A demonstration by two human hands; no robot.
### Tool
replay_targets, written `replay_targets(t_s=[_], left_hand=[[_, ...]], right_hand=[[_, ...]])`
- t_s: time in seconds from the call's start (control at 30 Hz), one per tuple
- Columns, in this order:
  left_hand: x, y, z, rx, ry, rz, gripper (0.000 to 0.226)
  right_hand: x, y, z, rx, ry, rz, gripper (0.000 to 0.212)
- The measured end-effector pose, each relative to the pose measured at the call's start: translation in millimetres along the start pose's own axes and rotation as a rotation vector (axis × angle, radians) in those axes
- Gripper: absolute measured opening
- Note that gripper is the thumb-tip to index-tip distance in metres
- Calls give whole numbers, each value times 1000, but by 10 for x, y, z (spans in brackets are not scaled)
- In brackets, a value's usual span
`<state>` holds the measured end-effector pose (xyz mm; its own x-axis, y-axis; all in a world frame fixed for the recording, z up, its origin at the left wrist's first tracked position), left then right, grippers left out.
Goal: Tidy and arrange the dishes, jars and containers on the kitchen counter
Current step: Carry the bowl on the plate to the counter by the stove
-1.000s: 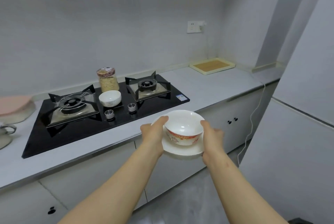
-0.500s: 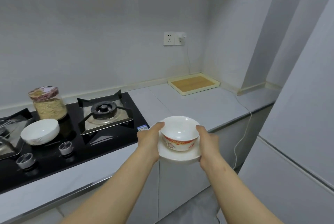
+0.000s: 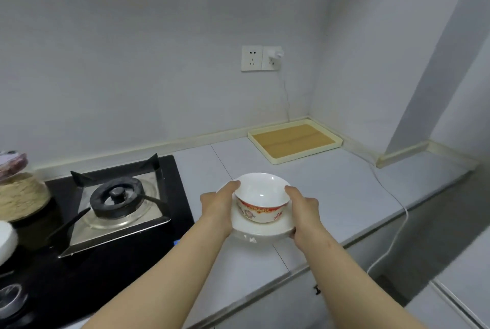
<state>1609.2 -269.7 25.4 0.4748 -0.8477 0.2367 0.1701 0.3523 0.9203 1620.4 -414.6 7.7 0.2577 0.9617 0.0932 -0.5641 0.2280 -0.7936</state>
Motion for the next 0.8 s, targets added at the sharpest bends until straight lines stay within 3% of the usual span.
replay_targets(t_s=[0.5, 0.67, 0.8], left_hand=[[570, 66, -1578, 9, 104, -44, 61], [724, 23, -1888, 10, 190, -39, 62], [788, -39, -2124, 36, 267, -40, 59]], right_hand=[[521, -747, -1477, 98, -74, 117, 46], [601, -940, -1835, 117, -112, 153, 21], [721, -1054, -2172, 121, -76, 154, 18]])
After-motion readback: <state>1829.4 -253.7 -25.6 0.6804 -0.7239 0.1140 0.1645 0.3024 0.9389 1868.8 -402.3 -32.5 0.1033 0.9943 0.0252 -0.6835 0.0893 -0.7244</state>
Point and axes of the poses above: each hand's wrist, its own z-axis away from the middle knuckle, its own x-axis out of the palm, y = z × x, the point moved 1 cm from there along -z, towards the middle knuckle, and after that the axes turned 13 degrees about x, right-handed, at the moved point
